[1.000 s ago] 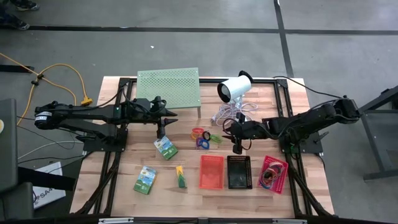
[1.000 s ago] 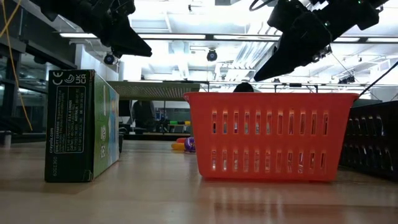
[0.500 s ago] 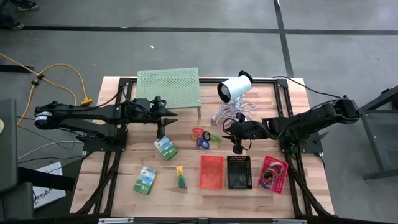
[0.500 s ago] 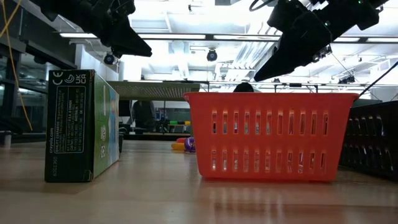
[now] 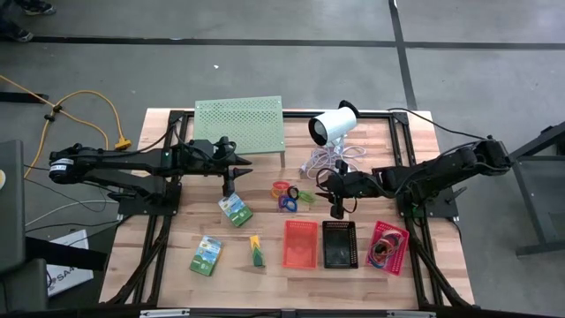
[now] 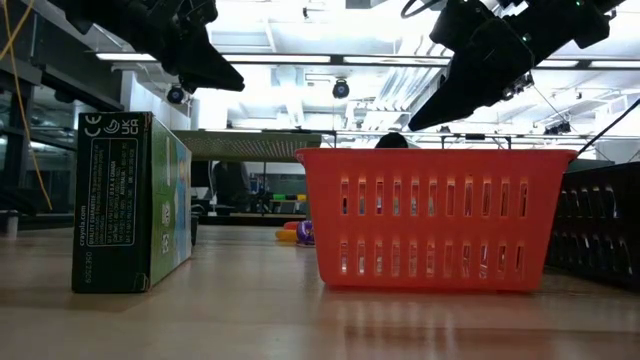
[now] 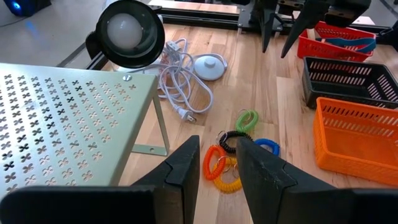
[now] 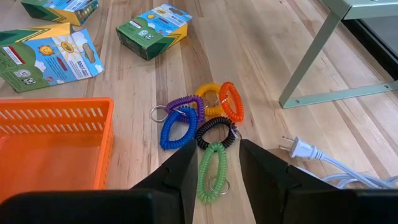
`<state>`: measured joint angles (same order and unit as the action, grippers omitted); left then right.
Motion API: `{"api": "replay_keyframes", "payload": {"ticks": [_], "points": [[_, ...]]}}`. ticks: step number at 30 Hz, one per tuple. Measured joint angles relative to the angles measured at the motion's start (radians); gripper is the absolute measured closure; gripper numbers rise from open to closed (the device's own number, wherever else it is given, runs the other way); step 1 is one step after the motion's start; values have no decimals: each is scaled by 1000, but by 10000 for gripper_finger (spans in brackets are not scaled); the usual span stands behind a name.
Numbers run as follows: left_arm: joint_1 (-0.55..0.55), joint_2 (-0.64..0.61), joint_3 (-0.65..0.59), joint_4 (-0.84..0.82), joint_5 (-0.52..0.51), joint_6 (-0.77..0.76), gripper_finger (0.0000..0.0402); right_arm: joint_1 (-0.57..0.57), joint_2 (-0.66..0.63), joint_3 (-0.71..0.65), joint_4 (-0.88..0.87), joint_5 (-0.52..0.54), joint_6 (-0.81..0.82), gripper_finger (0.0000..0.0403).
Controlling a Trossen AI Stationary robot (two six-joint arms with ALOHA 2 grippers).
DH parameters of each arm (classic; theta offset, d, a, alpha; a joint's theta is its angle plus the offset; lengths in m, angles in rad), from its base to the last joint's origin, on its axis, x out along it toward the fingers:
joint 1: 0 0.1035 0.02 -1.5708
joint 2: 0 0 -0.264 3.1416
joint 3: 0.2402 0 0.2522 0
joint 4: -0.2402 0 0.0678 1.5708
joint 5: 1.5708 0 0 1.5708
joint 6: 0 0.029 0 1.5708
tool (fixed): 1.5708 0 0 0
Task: Pick & Place Office Desk Supplies
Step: Put the right crayon box into the orange basket
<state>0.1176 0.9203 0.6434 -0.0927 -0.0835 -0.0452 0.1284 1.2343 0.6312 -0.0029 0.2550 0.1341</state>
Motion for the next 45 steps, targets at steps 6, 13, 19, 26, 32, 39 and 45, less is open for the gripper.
{"api": "replay_keyframes", "payload": {"ticks": [6,13,19,26,32,39,45], "points": [[0,0,0,19,0,0,300,0,0,0,0,0,0,295],[0,0,0,90,8,8,300,0,0,0,0,0,0,295],[-52,7,0,61,9,22,300,0,0,0,0,0,0,295],[-181,49,3,71,52,130,300,0,0,0,1,0,0,295],[-264,80,39,45,67,157,300,0,0,0,3,0,0,295],[-331,110,107,-62,66,206,300,0,0,0,9,0,0,295],[-383,130,155,-172,136,240,300,0,0,0,18,0,0,295]]}}
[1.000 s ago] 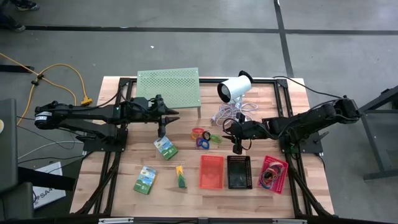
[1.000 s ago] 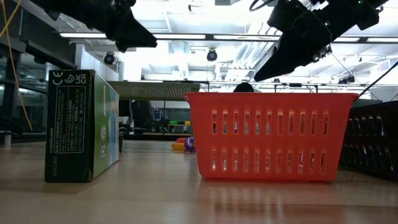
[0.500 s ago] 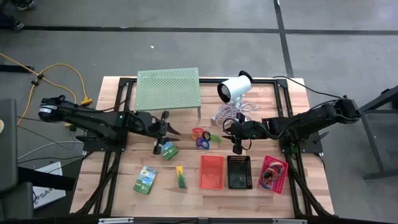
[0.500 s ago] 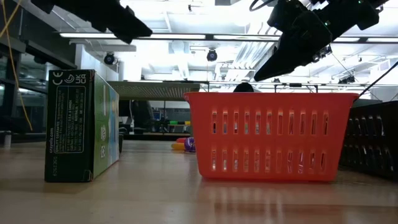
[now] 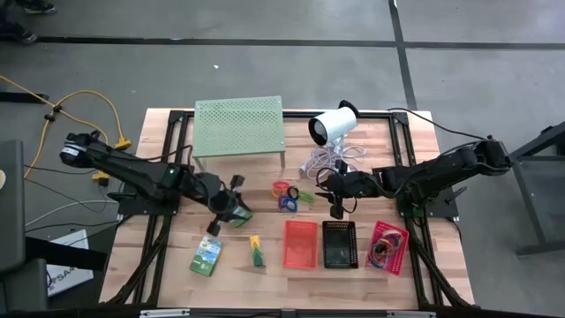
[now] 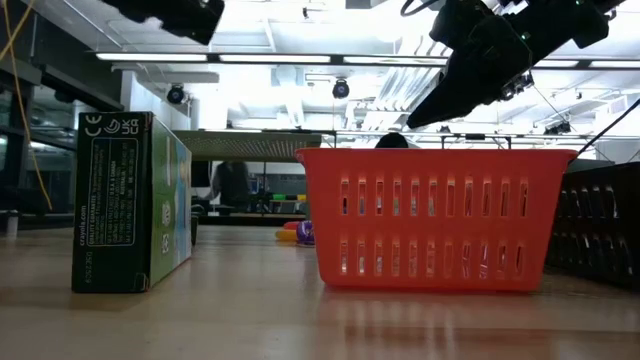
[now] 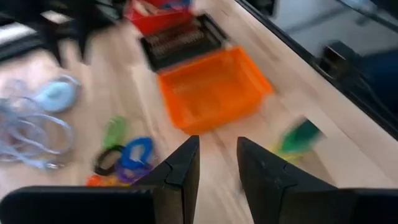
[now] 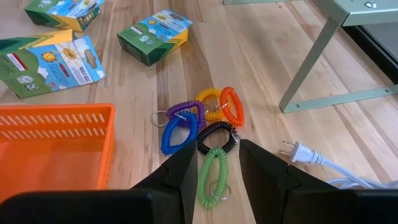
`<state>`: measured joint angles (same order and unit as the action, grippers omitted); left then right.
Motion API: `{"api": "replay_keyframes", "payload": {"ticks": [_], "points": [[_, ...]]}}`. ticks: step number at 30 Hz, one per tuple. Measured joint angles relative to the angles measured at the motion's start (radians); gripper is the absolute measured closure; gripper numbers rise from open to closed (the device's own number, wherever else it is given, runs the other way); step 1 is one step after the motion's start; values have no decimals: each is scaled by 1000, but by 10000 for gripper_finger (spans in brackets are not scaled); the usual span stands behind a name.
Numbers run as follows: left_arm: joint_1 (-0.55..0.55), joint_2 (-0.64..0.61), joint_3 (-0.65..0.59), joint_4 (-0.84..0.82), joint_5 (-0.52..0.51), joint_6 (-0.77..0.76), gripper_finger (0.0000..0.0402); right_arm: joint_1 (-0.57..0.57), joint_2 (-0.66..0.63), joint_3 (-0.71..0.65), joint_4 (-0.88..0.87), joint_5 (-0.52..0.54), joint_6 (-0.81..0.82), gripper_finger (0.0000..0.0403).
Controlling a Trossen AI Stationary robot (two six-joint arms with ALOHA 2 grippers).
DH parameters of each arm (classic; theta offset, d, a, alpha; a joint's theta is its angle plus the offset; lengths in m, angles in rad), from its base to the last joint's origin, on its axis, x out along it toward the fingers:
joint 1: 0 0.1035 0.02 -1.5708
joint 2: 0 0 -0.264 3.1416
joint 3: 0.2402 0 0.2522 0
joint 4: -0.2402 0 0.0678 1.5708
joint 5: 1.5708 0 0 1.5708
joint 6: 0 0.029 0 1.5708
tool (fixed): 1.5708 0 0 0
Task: Pick & Place Office Desk Supplies
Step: Put the right crayon box into the orange basket
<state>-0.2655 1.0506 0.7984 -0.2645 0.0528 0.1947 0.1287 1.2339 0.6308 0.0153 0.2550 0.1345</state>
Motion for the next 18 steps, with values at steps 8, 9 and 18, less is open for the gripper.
{"api": "replay_keyframes", "payload": {"ticks": [8,9,18], "points": [[-22,28,13,-59,96,58,300,0,0,0,0,0,0,295],[-22,35,12,-55,112,60,300,0,0,0,0,0,0,295],[-3,57,13,-69,176,70,300,0,0,0,1,0,0,295]]}}
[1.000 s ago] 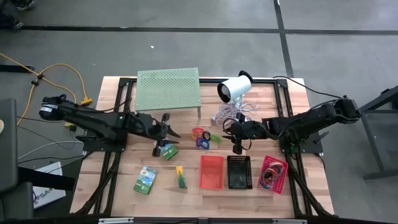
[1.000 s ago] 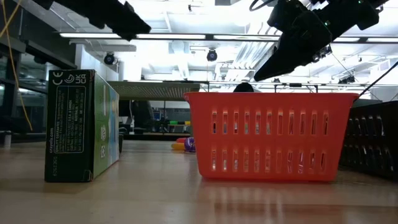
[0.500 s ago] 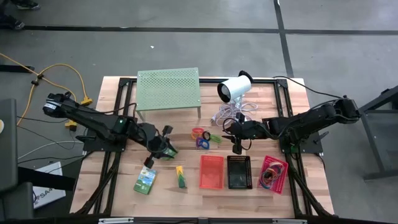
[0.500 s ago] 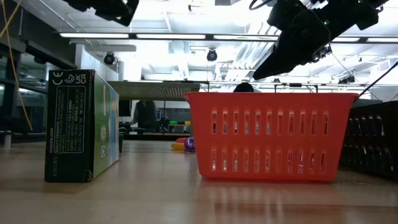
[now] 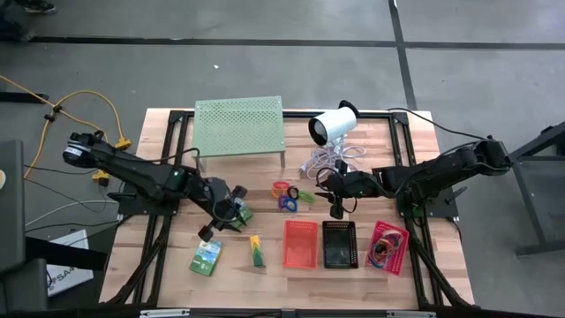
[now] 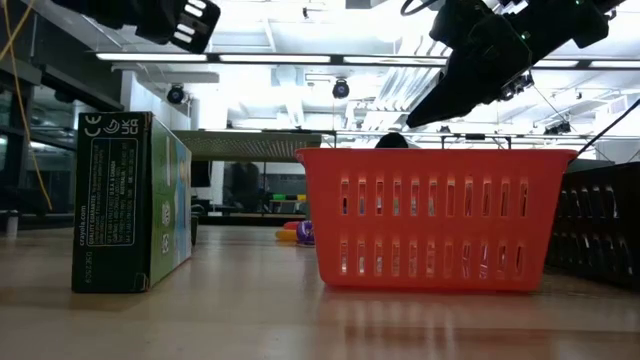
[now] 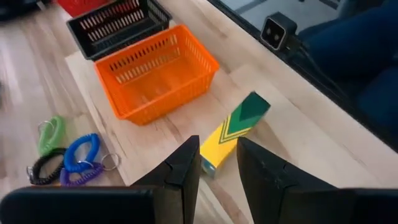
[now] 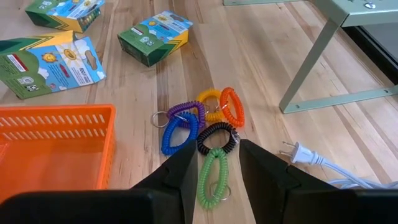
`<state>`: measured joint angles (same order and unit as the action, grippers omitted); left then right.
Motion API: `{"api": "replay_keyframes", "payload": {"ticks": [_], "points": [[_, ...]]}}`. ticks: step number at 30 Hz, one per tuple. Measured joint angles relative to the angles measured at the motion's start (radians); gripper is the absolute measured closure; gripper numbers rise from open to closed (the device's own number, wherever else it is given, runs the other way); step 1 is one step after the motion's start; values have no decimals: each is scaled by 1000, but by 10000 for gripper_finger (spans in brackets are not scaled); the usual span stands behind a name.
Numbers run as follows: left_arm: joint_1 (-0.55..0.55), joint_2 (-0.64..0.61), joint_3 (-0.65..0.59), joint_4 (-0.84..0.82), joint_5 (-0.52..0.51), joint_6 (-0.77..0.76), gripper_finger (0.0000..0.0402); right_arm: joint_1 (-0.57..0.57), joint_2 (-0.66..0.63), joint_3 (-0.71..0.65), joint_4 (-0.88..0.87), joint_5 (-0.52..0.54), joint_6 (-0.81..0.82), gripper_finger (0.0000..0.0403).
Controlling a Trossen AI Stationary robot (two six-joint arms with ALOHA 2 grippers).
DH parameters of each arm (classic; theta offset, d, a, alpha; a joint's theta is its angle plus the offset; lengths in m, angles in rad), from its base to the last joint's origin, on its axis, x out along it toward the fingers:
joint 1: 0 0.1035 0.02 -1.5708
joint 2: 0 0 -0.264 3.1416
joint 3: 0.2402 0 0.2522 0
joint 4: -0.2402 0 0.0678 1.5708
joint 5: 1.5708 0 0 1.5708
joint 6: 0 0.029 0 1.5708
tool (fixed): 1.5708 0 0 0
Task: Pick & Place Office Desk Supplies
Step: Put the right crayon box into the orange basket
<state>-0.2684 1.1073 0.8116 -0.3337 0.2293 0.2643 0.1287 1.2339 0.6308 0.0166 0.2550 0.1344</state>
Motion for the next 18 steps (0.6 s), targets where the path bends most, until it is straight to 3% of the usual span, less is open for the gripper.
{"api": "replay_keyframes", "payload": {"ticks": [10,18], "points": [[-7,63,-1,-60,-121,6,300,0,0,0,0,0,0,295],[-12,159,-1,-38,-44,85,300,0,0,0,1,0,0,295]]}}
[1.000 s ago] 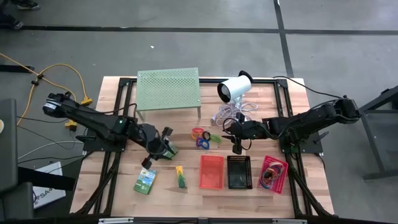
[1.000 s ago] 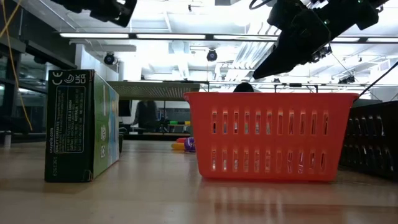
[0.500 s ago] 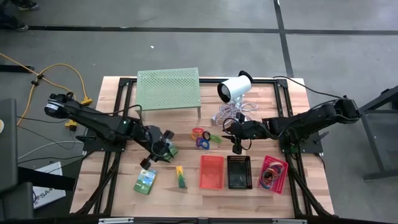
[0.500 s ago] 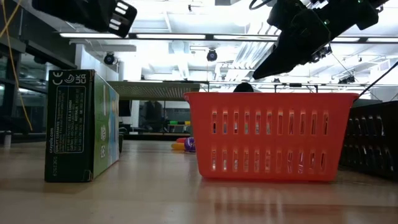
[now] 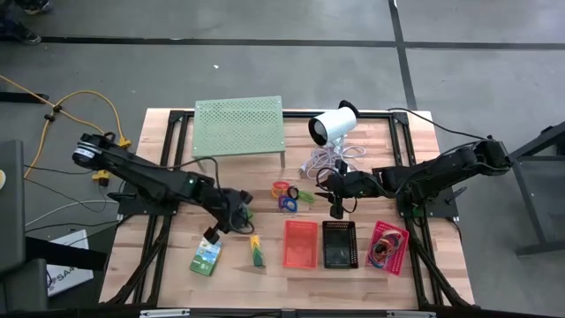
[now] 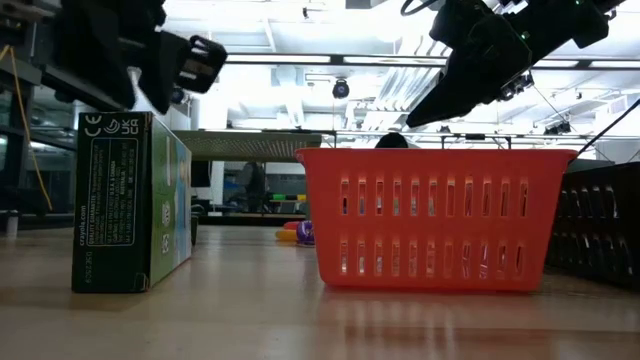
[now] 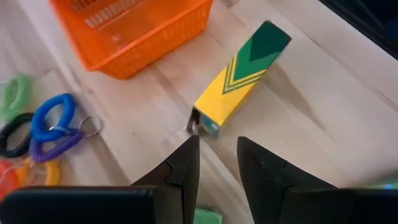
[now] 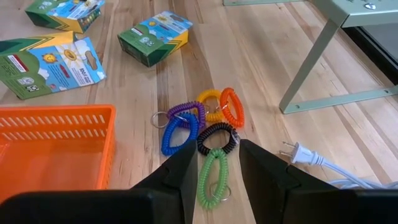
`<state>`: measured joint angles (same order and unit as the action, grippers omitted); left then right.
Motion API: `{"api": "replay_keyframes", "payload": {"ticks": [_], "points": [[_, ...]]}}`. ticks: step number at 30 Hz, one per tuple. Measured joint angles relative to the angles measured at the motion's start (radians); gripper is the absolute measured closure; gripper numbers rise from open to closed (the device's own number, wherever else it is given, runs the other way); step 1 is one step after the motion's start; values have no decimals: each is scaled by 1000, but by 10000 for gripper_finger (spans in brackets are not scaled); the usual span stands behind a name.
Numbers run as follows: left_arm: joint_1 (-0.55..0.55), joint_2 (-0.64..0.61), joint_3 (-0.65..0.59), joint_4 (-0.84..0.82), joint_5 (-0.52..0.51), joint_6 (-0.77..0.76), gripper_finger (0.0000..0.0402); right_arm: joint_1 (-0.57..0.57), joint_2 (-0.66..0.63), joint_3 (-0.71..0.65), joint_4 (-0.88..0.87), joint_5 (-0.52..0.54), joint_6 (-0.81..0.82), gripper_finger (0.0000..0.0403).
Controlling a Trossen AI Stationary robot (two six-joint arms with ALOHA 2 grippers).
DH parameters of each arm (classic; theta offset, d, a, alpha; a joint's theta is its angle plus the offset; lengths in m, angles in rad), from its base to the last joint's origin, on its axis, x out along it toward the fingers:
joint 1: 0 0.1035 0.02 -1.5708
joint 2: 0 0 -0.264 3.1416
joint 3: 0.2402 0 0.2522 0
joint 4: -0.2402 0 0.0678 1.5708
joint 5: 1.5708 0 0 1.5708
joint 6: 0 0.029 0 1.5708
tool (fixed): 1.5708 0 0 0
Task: Pick & Place Office Desk Supplies
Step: Put the right crayon box into the orange basket
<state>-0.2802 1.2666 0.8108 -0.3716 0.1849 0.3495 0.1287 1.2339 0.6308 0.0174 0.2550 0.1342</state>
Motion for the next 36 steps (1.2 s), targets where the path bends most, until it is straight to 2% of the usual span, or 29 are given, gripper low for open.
{"api": "replay_keyframes", "payload": {"ticks": [8,12,16,23,30,36], "points": [[0,23,0,31,71,-18,300,0,0,0,-1,0,0,295],[0,17,0,31,73,-89,300,0,0,0,1,0,0,295],[0,17,15,20,72,-62,300,0,0,0,1,0,0,295],[0,68,160,-120,46,17,300,0,0,0,1,0,0,295],[0,211,325,-266,108,101,300,0,0,0,1,0,0,295],[-26,297,349,-289,119,198,300,0,0,0,1,0,0,295]]}}
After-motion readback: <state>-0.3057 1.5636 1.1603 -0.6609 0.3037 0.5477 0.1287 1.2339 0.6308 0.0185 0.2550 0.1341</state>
